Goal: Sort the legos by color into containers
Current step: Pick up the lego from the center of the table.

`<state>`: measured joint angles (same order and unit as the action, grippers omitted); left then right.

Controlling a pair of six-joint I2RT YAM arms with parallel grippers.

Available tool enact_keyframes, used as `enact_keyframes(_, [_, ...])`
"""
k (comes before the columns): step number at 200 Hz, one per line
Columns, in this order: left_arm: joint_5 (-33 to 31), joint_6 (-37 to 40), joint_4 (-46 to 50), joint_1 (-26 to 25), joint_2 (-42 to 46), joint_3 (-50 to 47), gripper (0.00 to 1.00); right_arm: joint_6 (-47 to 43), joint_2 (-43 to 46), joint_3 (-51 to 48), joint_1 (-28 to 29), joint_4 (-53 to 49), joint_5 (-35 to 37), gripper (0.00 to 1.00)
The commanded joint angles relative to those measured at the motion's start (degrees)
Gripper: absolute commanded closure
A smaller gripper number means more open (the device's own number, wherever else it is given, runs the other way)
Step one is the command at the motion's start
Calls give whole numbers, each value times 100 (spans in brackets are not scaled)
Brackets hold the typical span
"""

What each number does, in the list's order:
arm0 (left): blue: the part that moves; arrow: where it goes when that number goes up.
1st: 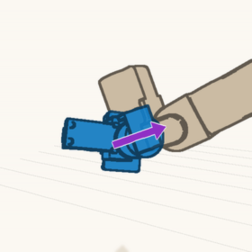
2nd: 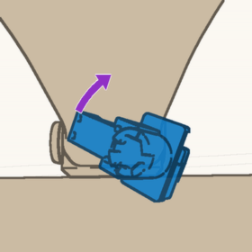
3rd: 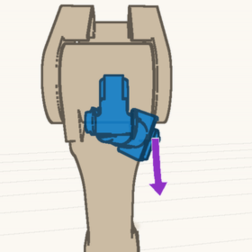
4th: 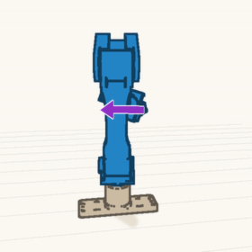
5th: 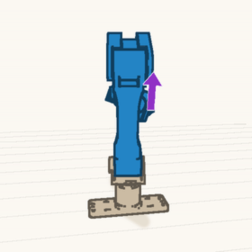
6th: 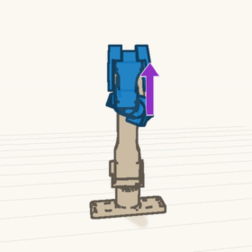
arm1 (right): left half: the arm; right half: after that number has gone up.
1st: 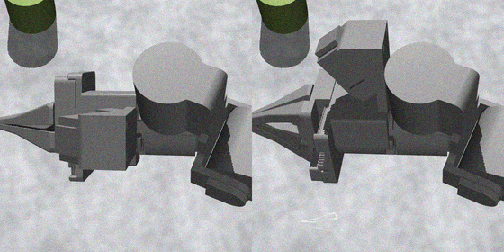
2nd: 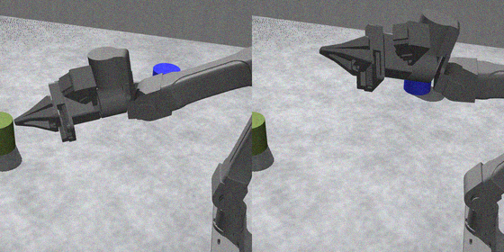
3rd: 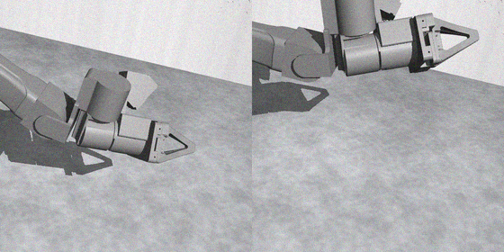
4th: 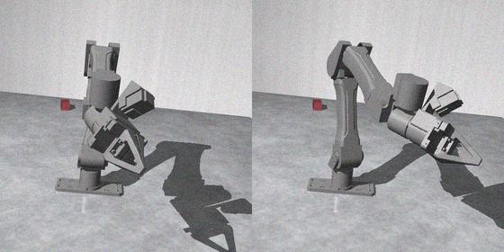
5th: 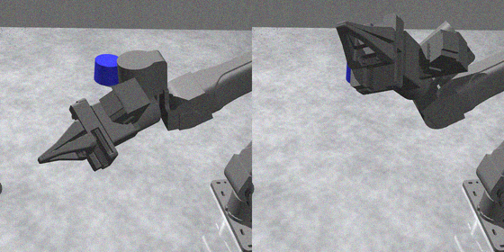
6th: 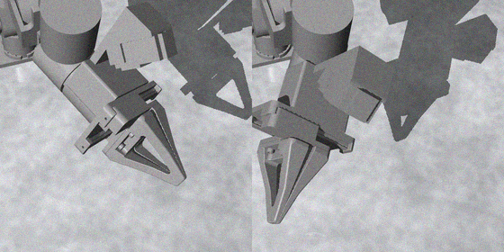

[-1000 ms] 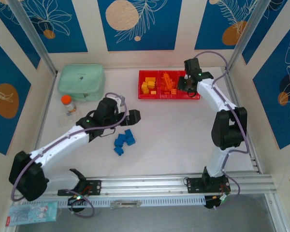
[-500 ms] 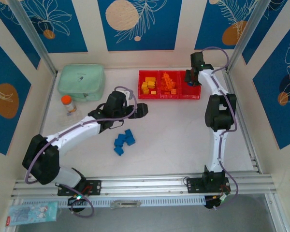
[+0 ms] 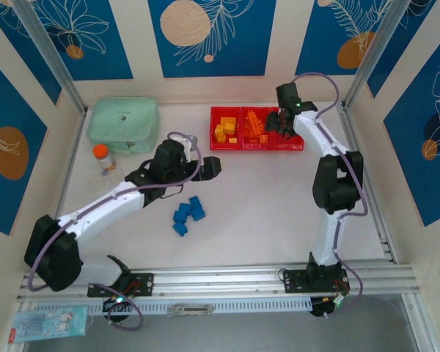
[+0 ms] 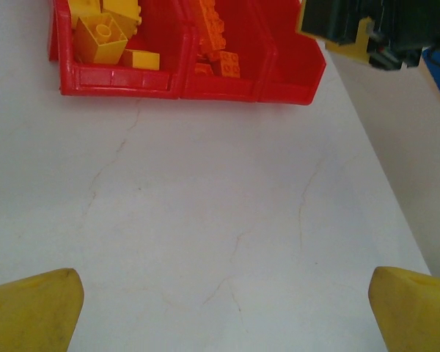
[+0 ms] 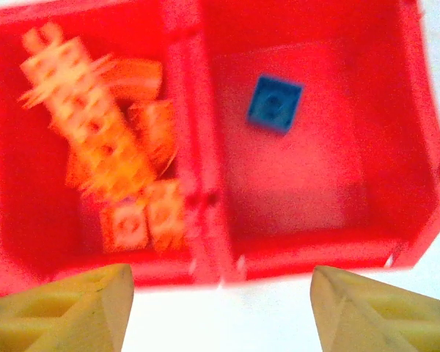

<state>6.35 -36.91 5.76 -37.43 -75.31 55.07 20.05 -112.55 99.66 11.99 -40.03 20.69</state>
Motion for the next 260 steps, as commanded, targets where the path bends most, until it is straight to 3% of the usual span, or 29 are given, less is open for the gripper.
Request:
enact_keyframes(1, [-187, 202, 498, 99, 532, -268, 1, 159, 687, -595, 335, 24, -302, 32])
enact_keyframes(75, [-637, 79, 1767, 219, 2568, -1335, 1, 480, 2023, -2477, 2096, 30, -285, 26])
enact_keyframes(141, [-1148, -219, 2826, 236, 3804, -1692, 1, 777, 1756, -3042, 3802, 445, -543, 23])
enact_keyframes(197, [-1205, -536, 2878, 237, 3954, -1887, 1, 1184, 1252, -3074, 4445, 824, -799, 20])
enact_keyframes(260, [-1344, -590, 2974, 236, 4011, -1912, 1, 1196, 642, -2774, 4566, 999, -804, 16])
